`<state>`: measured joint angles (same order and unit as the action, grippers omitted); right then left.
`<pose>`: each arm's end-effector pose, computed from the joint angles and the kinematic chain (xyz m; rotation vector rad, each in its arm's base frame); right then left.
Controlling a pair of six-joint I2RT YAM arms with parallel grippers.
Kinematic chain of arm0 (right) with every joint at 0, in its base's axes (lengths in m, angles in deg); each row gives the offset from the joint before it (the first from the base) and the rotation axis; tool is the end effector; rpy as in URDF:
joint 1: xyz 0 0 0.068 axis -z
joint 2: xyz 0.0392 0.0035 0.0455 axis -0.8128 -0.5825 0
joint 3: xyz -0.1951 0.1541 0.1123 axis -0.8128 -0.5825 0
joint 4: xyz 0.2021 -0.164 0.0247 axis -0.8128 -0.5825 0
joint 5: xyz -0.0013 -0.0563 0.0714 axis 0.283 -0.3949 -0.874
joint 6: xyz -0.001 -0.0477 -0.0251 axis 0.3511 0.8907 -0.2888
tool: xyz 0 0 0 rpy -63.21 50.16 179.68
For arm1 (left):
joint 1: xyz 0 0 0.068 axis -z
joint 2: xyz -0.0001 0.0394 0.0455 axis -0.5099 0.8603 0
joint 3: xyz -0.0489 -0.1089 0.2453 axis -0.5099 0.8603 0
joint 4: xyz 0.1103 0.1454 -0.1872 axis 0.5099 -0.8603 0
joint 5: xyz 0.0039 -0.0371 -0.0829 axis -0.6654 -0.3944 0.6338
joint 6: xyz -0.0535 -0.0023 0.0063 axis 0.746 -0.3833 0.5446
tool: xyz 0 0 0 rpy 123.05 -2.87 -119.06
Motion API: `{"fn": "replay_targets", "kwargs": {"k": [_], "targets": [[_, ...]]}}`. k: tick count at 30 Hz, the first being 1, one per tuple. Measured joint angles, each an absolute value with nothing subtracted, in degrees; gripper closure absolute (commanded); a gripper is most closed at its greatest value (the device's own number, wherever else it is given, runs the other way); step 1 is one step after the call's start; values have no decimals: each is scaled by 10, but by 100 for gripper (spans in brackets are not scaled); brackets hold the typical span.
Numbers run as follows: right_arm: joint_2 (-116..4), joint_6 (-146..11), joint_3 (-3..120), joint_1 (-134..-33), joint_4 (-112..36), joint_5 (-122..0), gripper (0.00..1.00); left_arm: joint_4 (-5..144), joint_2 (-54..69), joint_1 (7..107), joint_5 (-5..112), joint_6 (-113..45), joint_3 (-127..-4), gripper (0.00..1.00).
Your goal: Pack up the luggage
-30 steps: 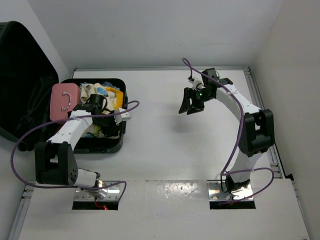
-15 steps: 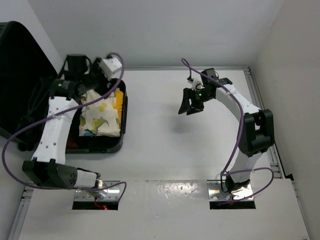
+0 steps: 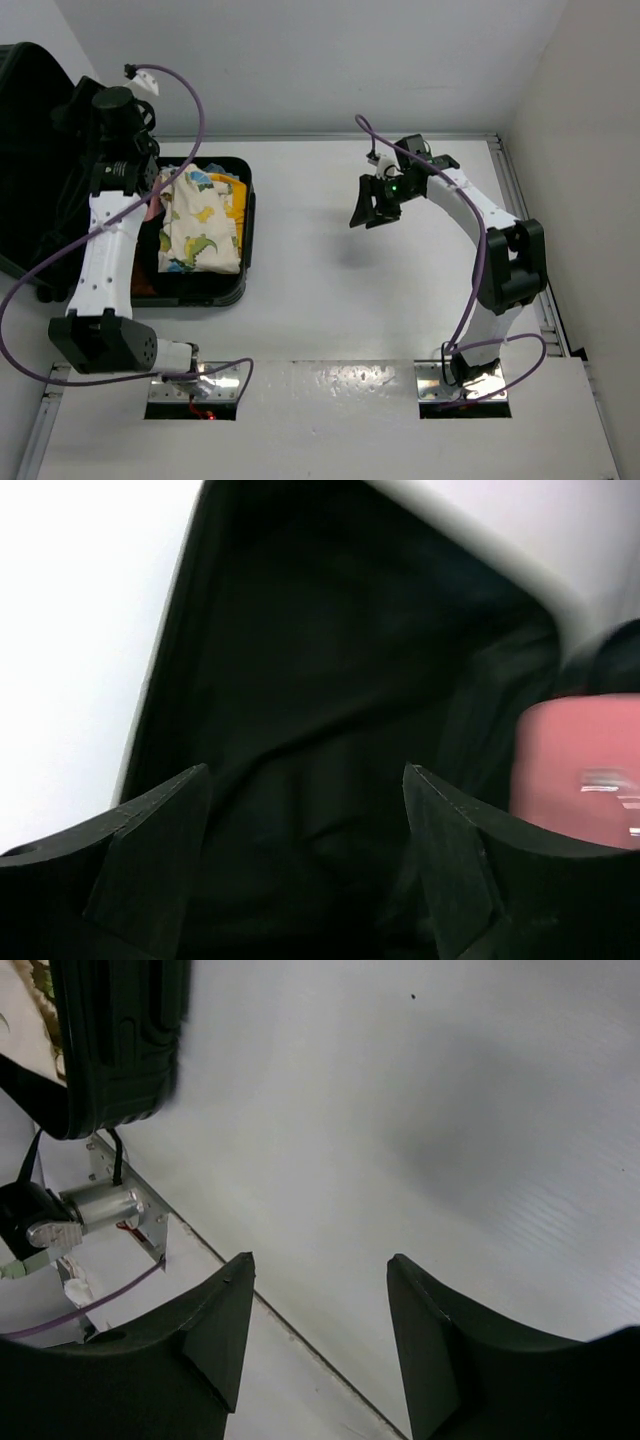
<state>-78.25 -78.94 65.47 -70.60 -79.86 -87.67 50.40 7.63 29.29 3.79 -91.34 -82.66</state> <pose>0.3570 0.1247 0.2462 -0.1494 2.7157 0.9841 0.2801 0.0304 0.4777 0.0829 1.7650 1.1988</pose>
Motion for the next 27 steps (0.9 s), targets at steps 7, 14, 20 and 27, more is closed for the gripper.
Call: {"fn": "replay_targets", "kwargs": {"k": [7,14,20,27], "targets": [[-783,-790,658,-718,-796,-881,44,634,137,221,-48,-1063,-861,19],[-783,-790,658,-722,-794,-881,44,736,151,183,-50,-1152,-908,19],[-783,-792,658,-722,-792,-881,43,746,190,143,-36,-1173,-934,18],[-783,-796,659,-725,-792,-880,43,729,227,115,-16,-1170,-938,17]]}}
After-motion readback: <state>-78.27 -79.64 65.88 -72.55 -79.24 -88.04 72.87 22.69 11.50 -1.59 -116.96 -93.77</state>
